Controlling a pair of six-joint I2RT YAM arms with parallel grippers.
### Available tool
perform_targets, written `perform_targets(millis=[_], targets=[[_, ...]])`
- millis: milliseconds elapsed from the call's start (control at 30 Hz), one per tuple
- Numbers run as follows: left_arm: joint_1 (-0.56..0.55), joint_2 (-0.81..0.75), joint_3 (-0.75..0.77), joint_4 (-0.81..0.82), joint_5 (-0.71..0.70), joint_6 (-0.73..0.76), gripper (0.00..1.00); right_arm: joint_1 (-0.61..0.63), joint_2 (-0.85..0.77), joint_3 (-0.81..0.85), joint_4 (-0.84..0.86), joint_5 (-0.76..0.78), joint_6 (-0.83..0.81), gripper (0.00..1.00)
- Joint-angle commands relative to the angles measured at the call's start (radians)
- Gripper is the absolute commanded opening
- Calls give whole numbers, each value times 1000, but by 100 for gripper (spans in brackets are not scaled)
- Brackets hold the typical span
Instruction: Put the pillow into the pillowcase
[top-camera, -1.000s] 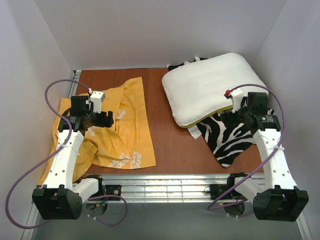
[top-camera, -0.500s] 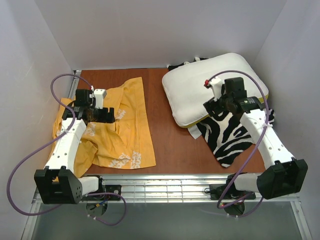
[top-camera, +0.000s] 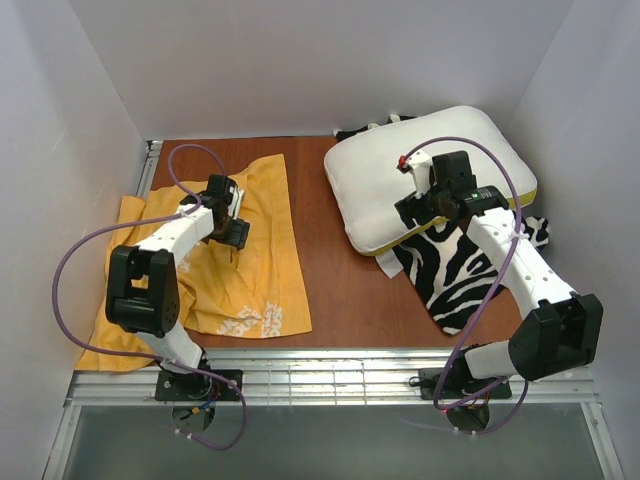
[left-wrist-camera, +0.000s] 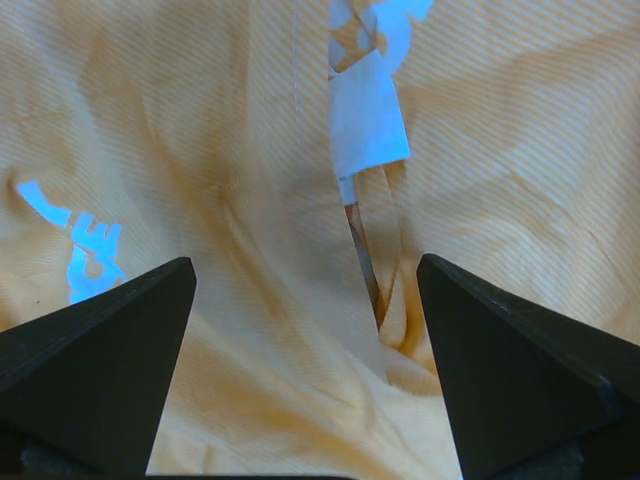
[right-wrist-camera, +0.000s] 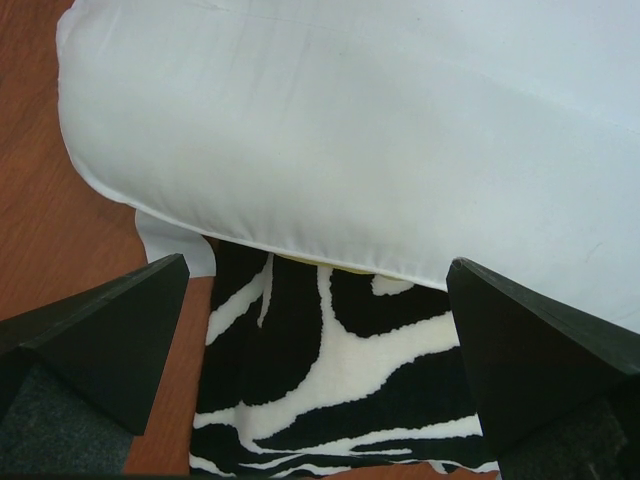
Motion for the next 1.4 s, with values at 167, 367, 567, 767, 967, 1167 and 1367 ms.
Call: perform_targets(millis=[167,367,567,767,967,1167,1367], targets=[[-6,86,39,97,-286,-24,76,7,-15,-48,40,10,22,99],[-6,92,50,94,-343,-1,58,7,-15,-48,45,8,28,99],[-6,51,99,35,-304,-7,50,7,-15,-46,45,1,28,99],[-5,55,107,15,-280,9,30,5,-14,-54,48,-2,27,99],[-5,87,117,-3,-170,3,39,7,-17,-57,48,-4,19,98],[-5,147,108,20,-159,9,44,7,-17,-64,51,-2,16,99],[-5,183,110,40,-249,-4,35,5,-18,-65,53,-2,13,99]])
